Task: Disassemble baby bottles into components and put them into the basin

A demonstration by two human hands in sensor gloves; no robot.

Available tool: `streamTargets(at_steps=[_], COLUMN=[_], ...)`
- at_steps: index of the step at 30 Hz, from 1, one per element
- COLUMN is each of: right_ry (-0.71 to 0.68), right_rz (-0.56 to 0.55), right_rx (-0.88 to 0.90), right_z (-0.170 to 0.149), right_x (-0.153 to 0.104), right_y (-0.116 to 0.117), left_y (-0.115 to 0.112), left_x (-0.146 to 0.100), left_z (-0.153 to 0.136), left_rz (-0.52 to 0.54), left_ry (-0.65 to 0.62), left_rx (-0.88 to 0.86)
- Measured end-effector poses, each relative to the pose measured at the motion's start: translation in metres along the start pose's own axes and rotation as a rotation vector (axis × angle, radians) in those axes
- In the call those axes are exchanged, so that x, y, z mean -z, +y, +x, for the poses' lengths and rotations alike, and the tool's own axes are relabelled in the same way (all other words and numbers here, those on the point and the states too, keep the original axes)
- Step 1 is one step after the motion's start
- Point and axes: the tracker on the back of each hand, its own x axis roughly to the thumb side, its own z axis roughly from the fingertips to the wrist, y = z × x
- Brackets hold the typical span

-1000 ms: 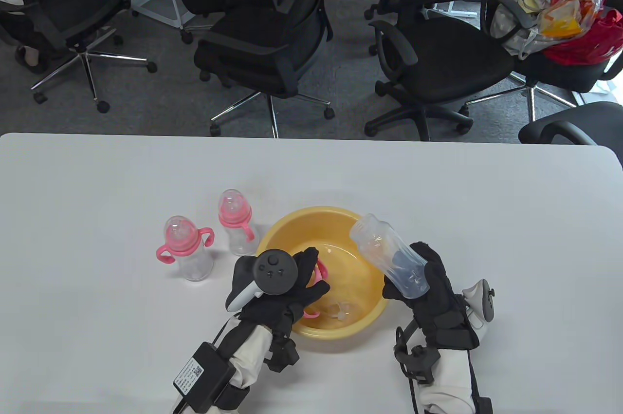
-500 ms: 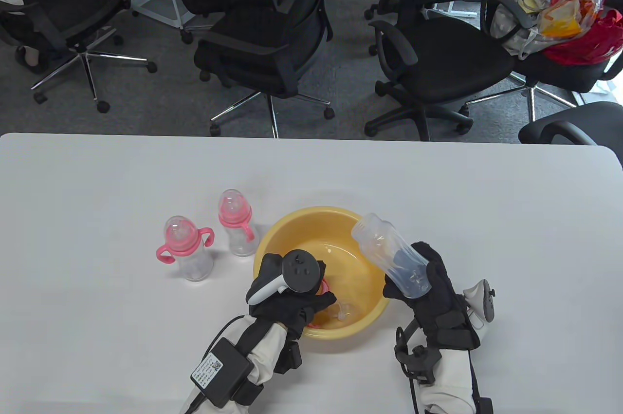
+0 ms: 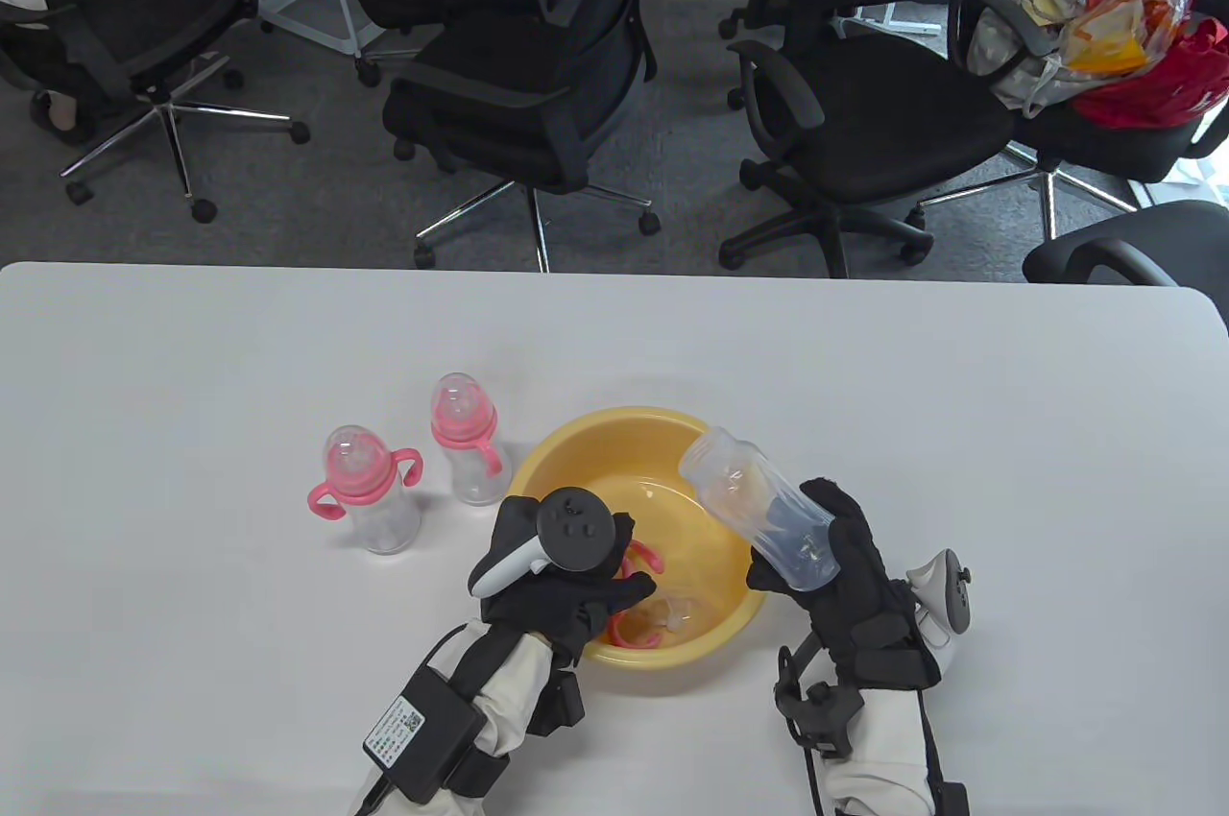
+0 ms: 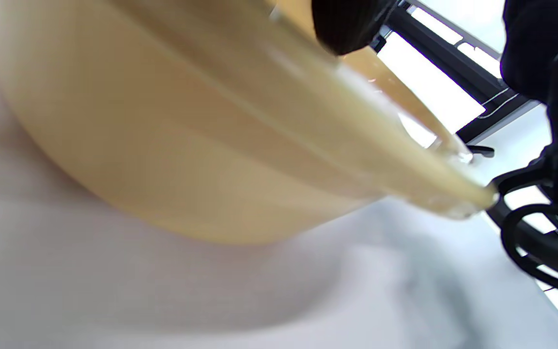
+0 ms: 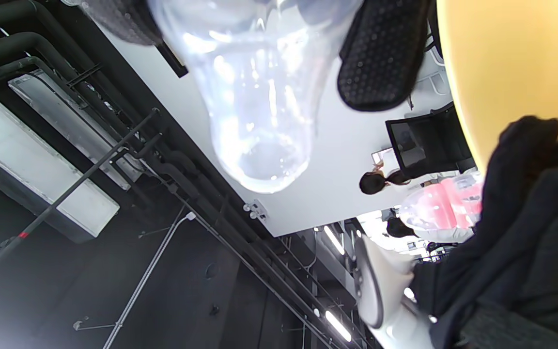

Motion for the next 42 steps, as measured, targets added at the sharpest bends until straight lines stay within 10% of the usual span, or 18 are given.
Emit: streamTargets(at_steps=[18,42], right_ry=[0.144,0.597], right_rz=[-0.046,0.009], right_rx=[-0.544,-1.293], right_z=[0.020,-0.006], right_x=[0.016,0.102], right_y=[0.030,0.077], left_y=[0.063,0.076], left_x=[-0.084,-0.106], left_z=[0.012,0.006], left_rz=[0.707,0.748], left_ry=[-0.364,-0.432], left_rx=[-0.408,-0.533])
